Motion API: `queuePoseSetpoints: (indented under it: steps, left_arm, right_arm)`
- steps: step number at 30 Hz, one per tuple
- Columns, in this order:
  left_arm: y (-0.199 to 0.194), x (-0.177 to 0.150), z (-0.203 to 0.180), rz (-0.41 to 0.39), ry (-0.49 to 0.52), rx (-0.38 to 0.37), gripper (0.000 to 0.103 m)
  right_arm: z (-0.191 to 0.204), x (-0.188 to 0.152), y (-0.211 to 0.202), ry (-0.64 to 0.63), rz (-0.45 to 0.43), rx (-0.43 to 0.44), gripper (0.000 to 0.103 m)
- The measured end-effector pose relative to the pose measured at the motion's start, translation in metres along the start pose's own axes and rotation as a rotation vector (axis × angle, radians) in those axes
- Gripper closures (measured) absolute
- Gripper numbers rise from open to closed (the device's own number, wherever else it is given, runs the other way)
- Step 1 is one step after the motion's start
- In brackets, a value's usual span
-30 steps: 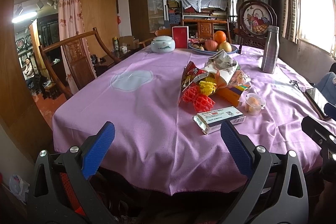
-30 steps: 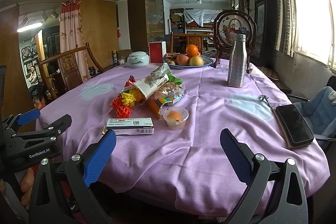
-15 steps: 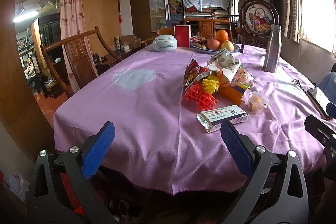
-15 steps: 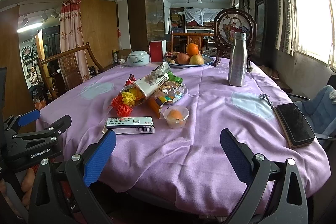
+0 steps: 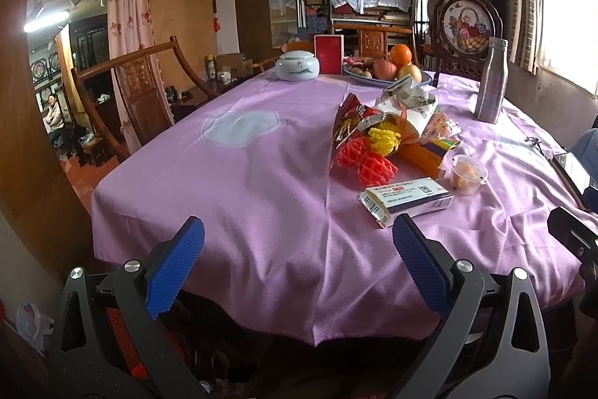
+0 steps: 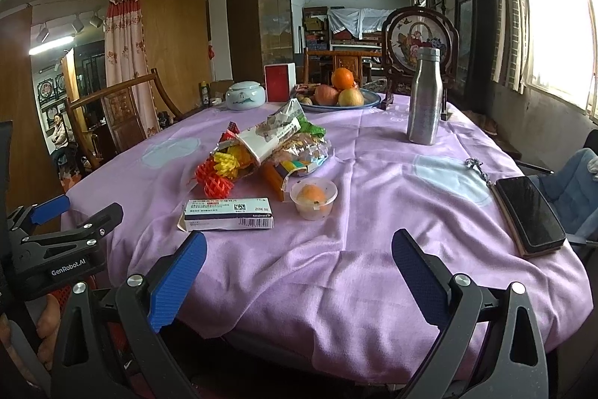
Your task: Collect trash
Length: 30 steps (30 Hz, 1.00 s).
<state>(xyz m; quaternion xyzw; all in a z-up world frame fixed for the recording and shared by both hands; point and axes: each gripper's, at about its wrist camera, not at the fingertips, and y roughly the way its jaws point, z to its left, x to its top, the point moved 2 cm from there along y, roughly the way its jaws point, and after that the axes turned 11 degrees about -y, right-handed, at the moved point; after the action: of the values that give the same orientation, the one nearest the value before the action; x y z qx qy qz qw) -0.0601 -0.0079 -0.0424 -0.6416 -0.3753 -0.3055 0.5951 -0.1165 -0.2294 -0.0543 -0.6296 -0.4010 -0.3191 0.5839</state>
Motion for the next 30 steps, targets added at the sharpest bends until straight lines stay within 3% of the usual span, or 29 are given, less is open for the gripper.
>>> queuePoseSetpoints:
  steps: [13, 23, 30]
  left_arm:
    - [0.034, -0.003, 0.008, 0.054, 0.004, 0.023, 0.007]
    - [0.085, 0.031, 0.008, 0.140, -0.018, -0.053, 0.007]
    - [0.120, 0.058, -0.007, 0.207, 0.007, -0.145, 0.007]
  right_arm:
    - [-0.005, -0.003, 0.036, -0.003, 0.056, 0.037, 0.006]
    - [-0.025, 0.031, 0.089, -0.006, 0.102, 0.085, 0.006]
    - [-0.048, 0.071, 0.125, -0.005, 0.082, 0.088, 0.006]
